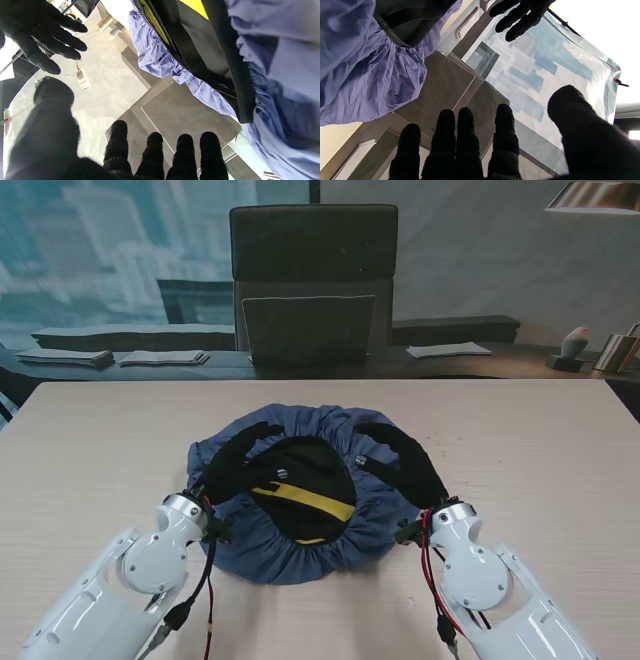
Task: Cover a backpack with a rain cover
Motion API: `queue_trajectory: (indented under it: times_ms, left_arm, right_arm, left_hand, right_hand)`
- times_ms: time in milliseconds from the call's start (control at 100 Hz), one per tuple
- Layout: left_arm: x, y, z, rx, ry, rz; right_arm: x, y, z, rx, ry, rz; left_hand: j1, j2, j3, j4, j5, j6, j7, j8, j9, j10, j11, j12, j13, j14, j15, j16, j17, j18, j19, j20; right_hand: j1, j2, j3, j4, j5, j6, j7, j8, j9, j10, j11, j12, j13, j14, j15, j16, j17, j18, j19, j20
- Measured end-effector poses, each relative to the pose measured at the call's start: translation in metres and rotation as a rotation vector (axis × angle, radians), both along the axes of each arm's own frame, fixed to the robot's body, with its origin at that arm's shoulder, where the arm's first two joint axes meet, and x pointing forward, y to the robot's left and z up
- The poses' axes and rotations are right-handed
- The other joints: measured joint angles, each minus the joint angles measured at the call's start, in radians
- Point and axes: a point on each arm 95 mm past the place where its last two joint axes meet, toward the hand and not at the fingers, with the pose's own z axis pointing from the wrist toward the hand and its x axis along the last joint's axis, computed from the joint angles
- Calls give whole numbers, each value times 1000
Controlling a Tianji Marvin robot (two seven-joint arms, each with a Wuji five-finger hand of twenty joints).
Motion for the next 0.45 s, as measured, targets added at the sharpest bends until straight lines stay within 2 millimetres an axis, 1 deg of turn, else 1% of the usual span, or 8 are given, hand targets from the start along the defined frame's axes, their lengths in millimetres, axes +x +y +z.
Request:
queue_trajectory:
  times_ms: [450]
  left_arm:
    - [0,0,0,2,6,5]
  right_arm:
    - [0,-2,0,0,-7,-10]
  left_hand:
    - [0,0,0,0,0,0,0,0,0,0,0,0,0,0,0,0,-3,3,-23,0]
  right_hand:
    - [0,0,-3,0,0,0,0,7,20,1,0,0,0,0,0,0,-4,5,-1,0]
